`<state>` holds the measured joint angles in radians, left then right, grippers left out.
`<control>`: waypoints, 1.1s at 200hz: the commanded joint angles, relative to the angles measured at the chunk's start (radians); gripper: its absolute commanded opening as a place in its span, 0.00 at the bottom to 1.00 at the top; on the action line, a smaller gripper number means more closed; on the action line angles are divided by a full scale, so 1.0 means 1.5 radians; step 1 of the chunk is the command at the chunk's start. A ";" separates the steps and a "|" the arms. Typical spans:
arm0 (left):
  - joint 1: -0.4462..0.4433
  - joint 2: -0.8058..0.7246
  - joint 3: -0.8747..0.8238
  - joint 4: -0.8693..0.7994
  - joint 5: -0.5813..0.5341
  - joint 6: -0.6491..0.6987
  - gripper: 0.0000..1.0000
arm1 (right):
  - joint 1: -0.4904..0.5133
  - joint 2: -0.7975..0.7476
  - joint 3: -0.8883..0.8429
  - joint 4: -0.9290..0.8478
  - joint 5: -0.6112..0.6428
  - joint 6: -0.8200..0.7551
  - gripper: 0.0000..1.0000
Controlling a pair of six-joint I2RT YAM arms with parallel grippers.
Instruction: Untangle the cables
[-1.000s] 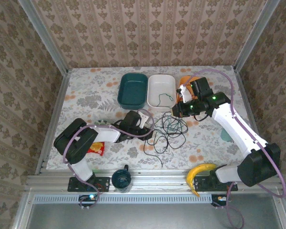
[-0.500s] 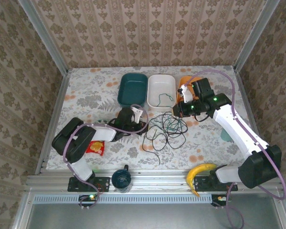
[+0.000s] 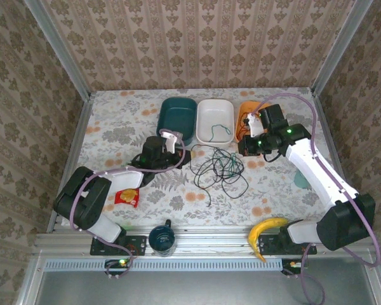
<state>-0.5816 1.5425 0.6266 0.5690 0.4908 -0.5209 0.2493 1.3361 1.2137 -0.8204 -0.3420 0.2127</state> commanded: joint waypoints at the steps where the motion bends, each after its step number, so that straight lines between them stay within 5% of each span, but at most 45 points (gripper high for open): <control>1: 0.001 -0.013 -0.011 -0.006 0.004 0.006 0.00 | -0.011 -0.015 0.000 -0.019 0.016 0.002 0.06; 36: -0.041 0.006 0.030 -0.105 -0.031 0.085 0.00 | -0.005 -0.033 -0.025 0.040 -0.105 0.012 0.07; 62: -0.067 0.047 0.062 -0.163 -0.058 0.116 0.00 | 0.002 -0.044 -0.031 0.067 -0.120 0.018 0.07; 220: -0.072 0.167 0.024 -0.114 -0.061 0.084 0.00 | -0.027 -0.183 -0.129 0.369 -0.213 0.159 0.07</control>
<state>-0.6868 1.7786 0.6960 0.4122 0.4194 -0.3962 0.2184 1.0786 1.0344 -0.3531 -0.6109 0.3950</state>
